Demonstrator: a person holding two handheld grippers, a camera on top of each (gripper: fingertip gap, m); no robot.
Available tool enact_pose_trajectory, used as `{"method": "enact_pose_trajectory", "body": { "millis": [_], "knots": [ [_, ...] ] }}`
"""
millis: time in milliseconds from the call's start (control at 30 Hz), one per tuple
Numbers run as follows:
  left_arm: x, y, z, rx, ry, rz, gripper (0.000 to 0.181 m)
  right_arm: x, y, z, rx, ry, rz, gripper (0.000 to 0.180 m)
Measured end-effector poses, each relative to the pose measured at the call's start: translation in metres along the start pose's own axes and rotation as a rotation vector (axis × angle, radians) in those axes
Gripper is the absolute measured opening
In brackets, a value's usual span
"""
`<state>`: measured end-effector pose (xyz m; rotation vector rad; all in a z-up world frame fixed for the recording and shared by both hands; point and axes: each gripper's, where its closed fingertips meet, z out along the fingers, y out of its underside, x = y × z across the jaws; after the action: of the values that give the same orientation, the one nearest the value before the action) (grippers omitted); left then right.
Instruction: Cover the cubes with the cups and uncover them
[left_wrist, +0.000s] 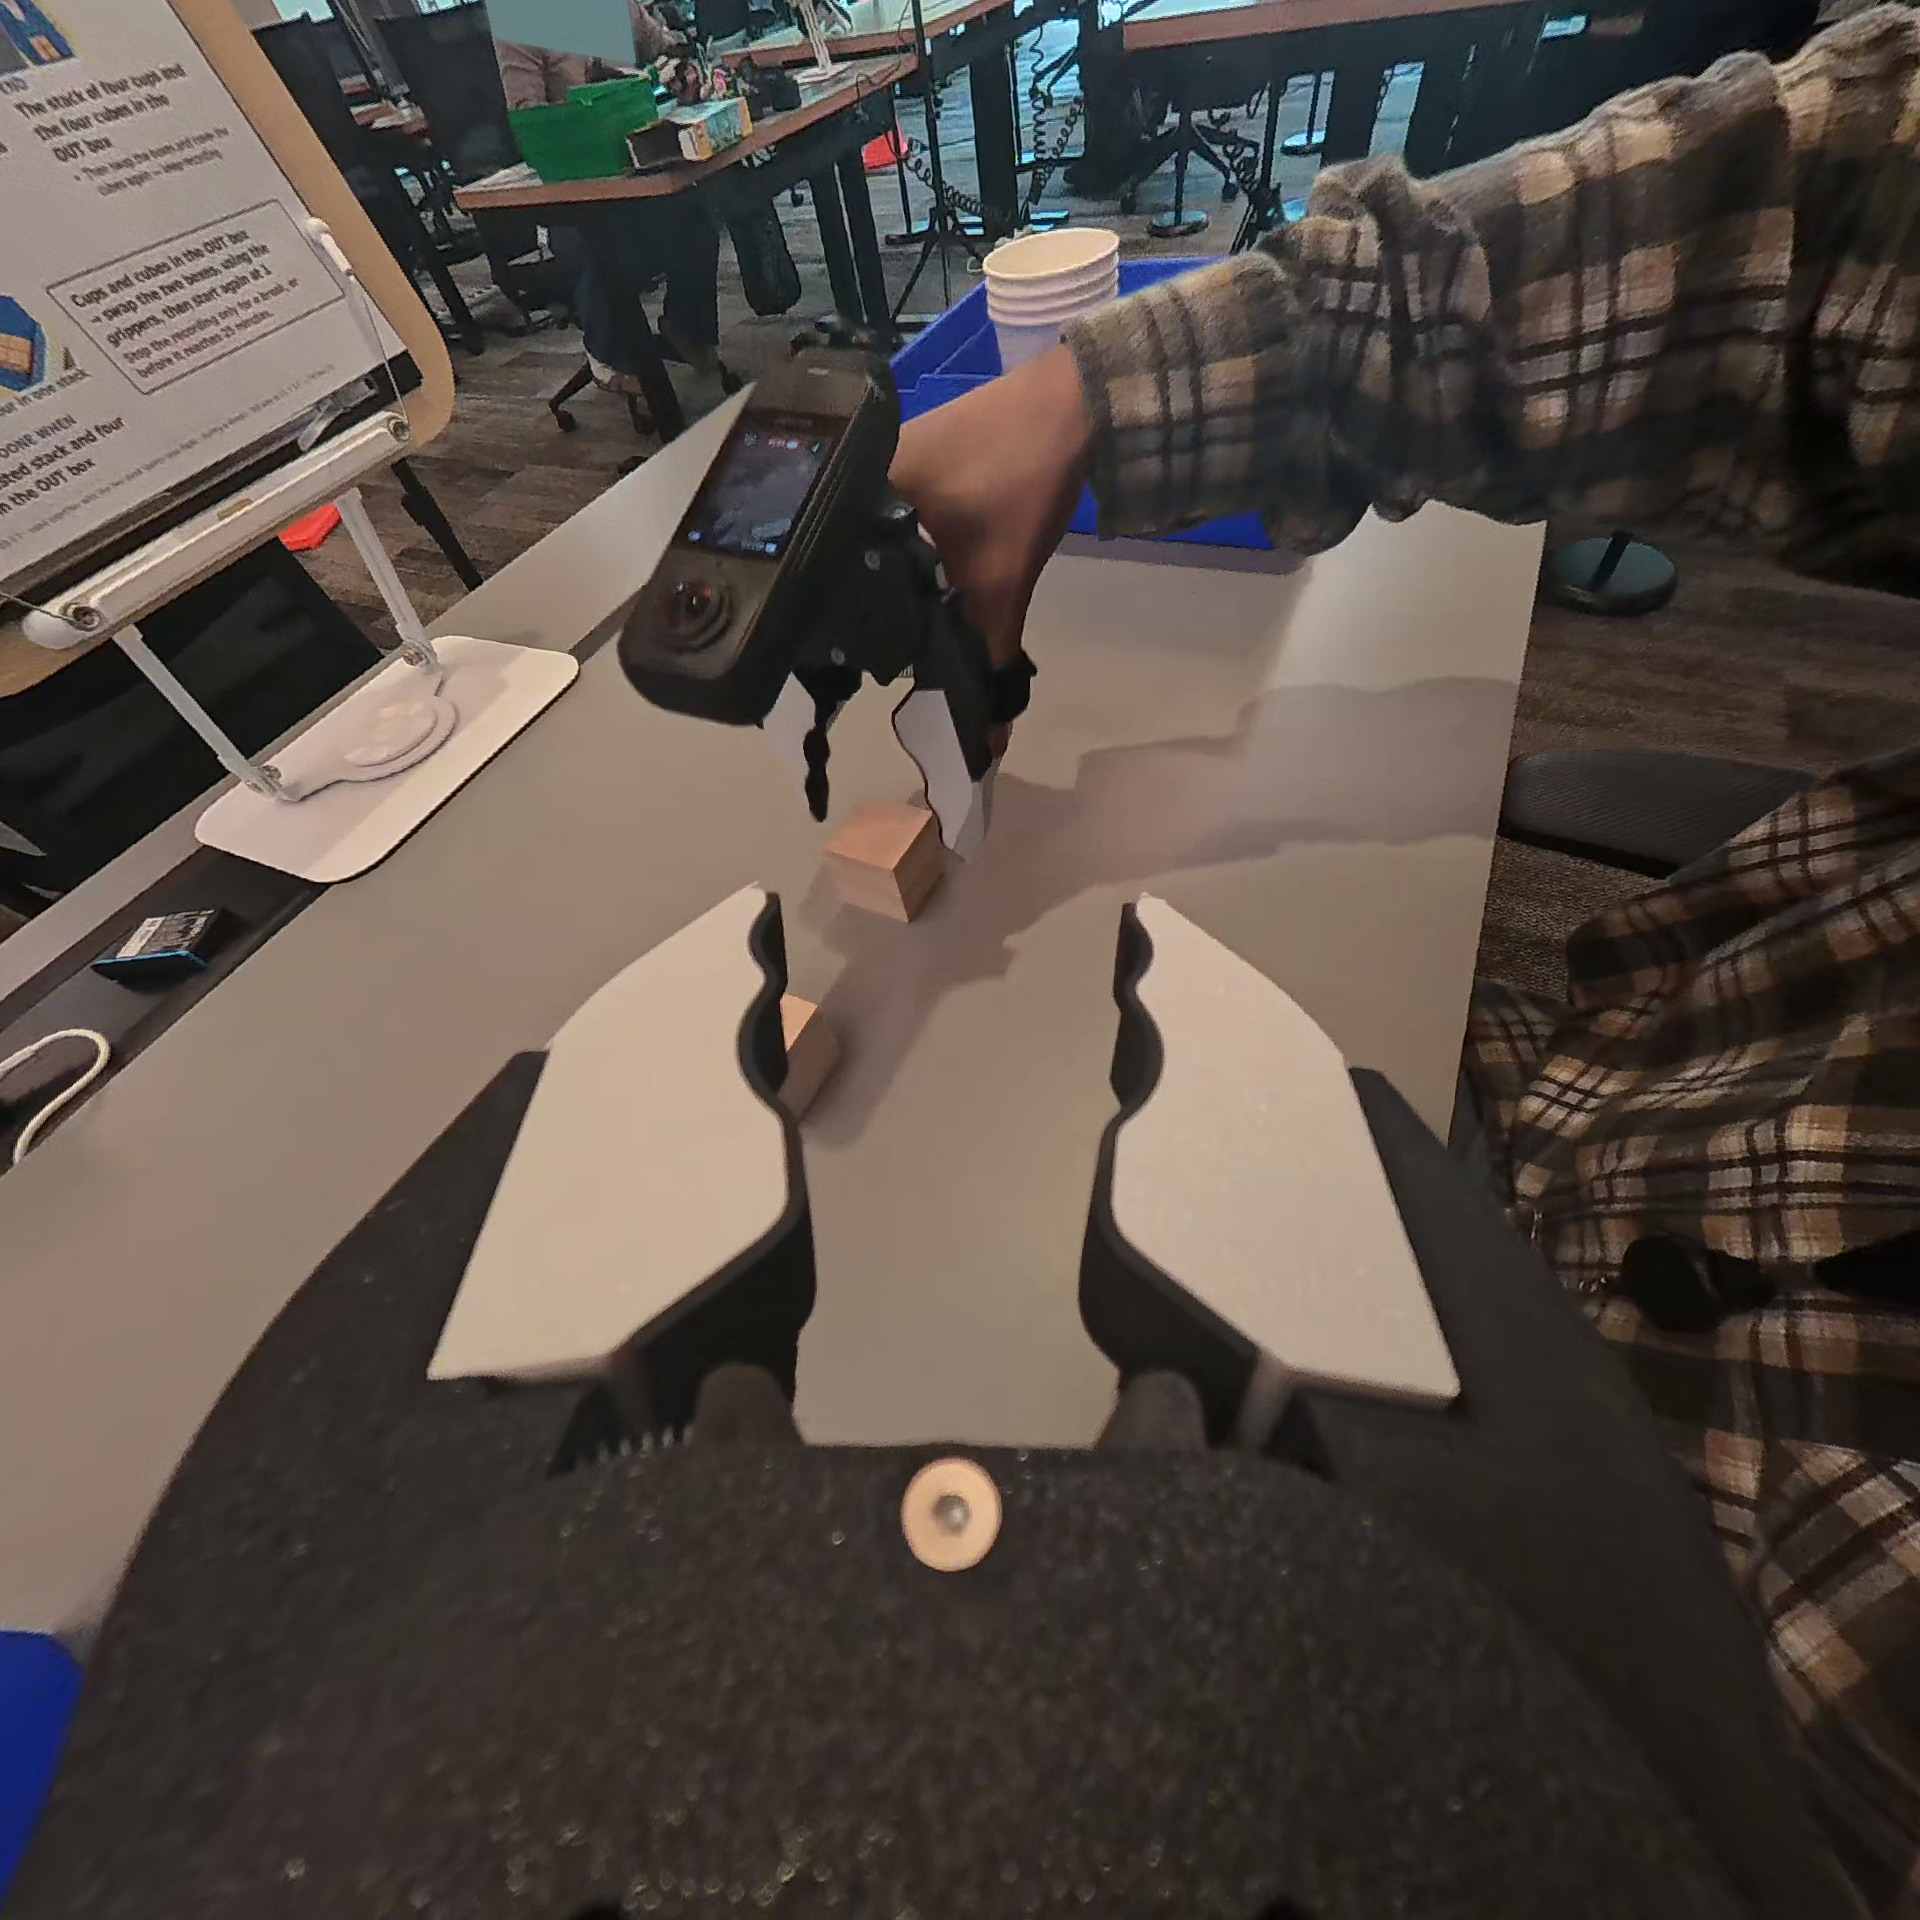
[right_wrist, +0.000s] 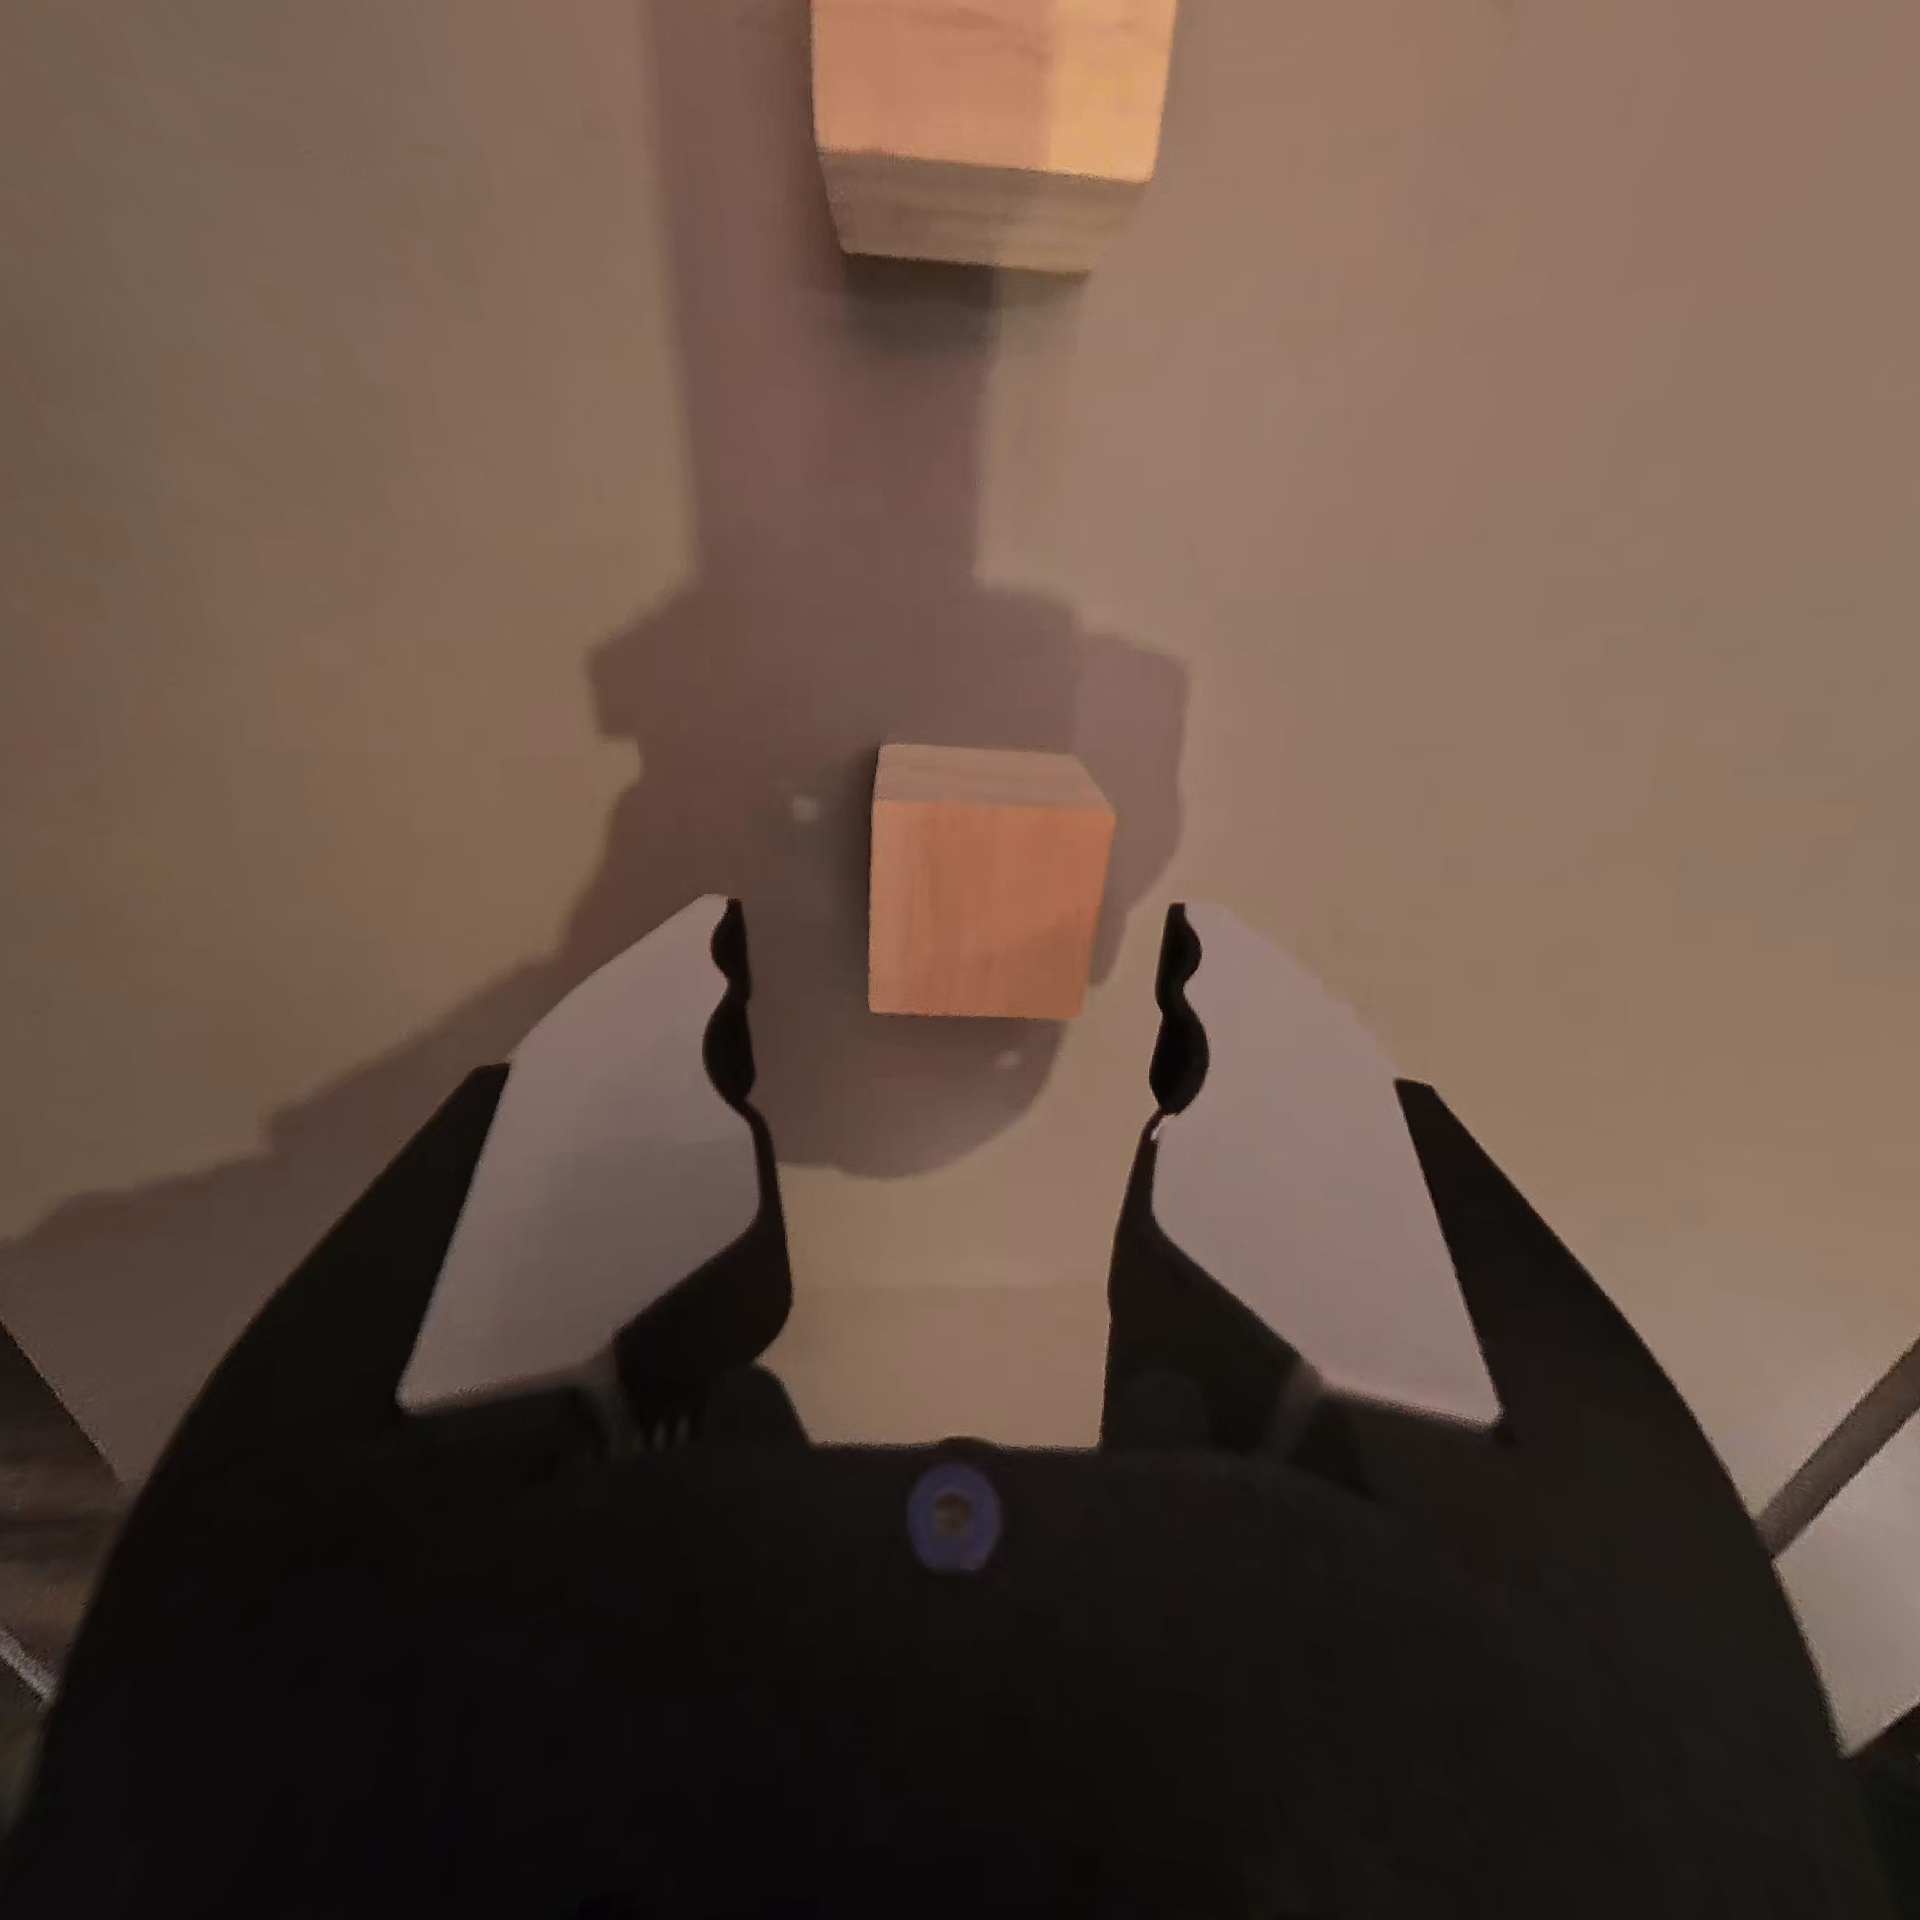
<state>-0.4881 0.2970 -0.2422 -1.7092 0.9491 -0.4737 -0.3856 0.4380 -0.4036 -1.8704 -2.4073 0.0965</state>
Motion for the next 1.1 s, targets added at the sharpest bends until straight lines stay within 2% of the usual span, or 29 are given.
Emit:
{"method": "enact_pose_trajectory", "body": {
  "millis": [167,200,233,300,367,467,567,667,767,833,933,1100],
  "knots": [
    [0.001,0.000,0.002,-0.002,0.006,-0.001,0.060,0.003,-0.001,0.015,-0.013,-0.035,0.015,0.070],
    [0.001,0.000,0.002,-0.003,0.007,0.001,0.060,0.005,0.000,0.020,-0.034,-0.029,0.023,0.064],
    [0.001,0.000,0.002,-0.004,0.007,0.003,0.060,0.004,0.003,0.023,-0.068,-0.027,0.035,0.045],
    [0.002,0.000,0.002,-0.004,0.009,0.005,0.060,0.008,0.007,0.022,-0.095,-0.023,0.087,0.045],
    [0.003,-0.001,0.003,-0.002,0.011,0.005,0.060,0.015,0.012,0.008,-0.096,0.015,0.133,0.045],
    [0.005,-0.001,0.004,0.001,0.019,0.006,0.059,0.026,0.025,-0.039,-0.017,0.061,0.265,0.045],
    [0.009,0.000,0.006,-0.007,0.029,0.010,0.060,0.040,0.075,-0.101,0.022,0.153,0.469,0.045],
    [0.013,0.000,0.008,-0.011,0.039,0.017,0.060,0.045,0.159,-0.156,0.020,0.264,0.739,0.045],
    [0.016,-0.001,0.010,-0.014,0.047,0.023,0.060,0.030,0.246,-0.187,0.051,0.311,1.028,0.045],
    [0.018,-0.001,0.013,-0.017,0.052,0.023,0.060,0.013,0.294,-0.189,0.076,0.310,1.188,0.045],
    [0.021,-0.001,0.017,-0.024,0.061,0.026,0.060,-0.010,0.346,-0.167,0.080,0.284,1.346,0.045],
    [0.028,0.000,0.022,-0.041,0.072,0.038,0.060,-0.023,0.380,-0.111,0.077,0.194,1.469,0.045]
  ]
}}
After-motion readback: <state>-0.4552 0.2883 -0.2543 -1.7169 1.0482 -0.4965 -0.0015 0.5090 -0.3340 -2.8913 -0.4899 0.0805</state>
